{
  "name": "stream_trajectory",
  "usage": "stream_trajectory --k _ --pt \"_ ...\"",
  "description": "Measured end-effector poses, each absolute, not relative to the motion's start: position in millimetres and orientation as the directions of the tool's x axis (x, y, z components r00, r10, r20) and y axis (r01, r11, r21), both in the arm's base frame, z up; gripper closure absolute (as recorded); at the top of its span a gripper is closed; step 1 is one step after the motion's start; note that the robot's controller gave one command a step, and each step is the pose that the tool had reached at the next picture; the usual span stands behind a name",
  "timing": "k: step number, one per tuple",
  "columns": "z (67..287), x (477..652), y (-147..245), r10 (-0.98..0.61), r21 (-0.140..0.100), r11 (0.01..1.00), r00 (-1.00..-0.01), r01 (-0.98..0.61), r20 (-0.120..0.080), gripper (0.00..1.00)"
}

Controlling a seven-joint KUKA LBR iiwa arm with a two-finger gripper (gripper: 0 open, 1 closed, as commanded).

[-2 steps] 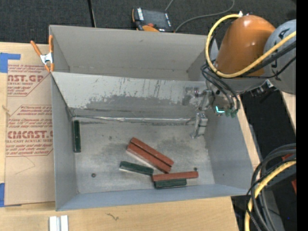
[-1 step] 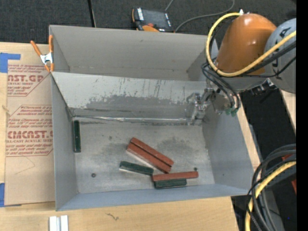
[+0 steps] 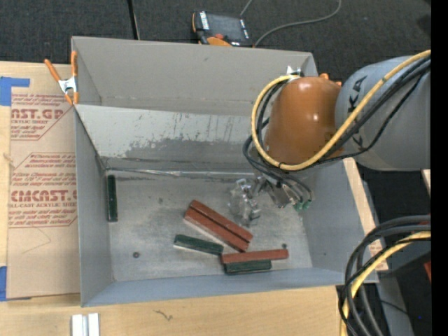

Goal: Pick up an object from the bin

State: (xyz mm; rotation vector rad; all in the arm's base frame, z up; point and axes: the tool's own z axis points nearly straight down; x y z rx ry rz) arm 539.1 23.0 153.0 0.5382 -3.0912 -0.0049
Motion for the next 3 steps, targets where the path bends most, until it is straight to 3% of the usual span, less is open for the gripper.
stream_trajectory --k 1,2,3 --pt "154.7 540.6 21.2 -0.335 0.001 0.942 -0.942 -0.335 -0.001 0.0" --pt "69.2 504.6 28.9 -0.194 0.001 0.981 -0.981 -0.194 -0.002 0.0" --pt "70.3 509.6 -11.6 -0.04 0.001 0.999 -0.999 -0.04 -0.002 0.0"
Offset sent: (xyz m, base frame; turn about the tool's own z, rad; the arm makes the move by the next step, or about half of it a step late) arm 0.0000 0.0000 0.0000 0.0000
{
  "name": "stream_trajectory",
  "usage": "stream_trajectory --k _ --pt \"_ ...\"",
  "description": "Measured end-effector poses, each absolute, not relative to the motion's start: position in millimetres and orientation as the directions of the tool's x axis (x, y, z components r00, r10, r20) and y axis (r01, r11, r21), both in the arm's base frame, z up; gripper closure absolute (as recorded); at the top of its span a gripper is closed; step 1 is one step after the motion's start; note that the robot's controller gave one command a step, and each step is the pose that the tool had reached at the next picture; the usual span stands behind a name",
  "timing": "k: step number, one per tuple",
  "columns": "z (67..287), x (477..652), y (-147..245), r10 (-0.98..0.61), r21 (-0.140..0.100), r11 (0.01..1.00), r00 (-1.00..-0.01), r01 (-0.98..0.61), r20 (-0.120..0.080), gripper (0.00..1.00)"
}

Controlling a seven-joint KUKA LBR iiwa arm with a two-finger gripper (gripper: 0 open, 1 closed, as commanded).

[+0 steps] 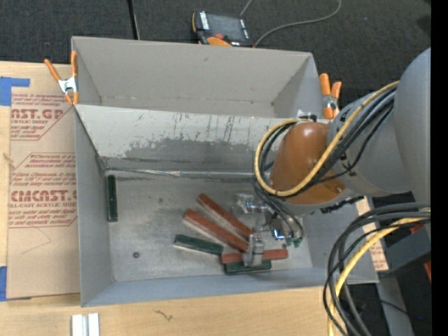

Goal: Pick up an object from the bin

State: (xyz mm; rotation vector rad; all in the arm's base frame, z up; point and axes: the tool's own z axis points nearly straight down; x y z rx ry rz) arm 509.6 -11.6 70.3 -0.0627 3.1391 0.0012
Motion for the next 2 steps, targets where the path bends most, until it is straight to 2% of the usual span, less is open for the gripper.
stream_trajectory --k 1,2 --pt "72.7 509.8 -11.7 -0.042 0.0 0.999 -0.999 -0.042 0.002 1.0" --pt "207.9 516.3 -6.9 -0.052 0.0 0.999 -0.999 -0.052 -0.01 1.0"
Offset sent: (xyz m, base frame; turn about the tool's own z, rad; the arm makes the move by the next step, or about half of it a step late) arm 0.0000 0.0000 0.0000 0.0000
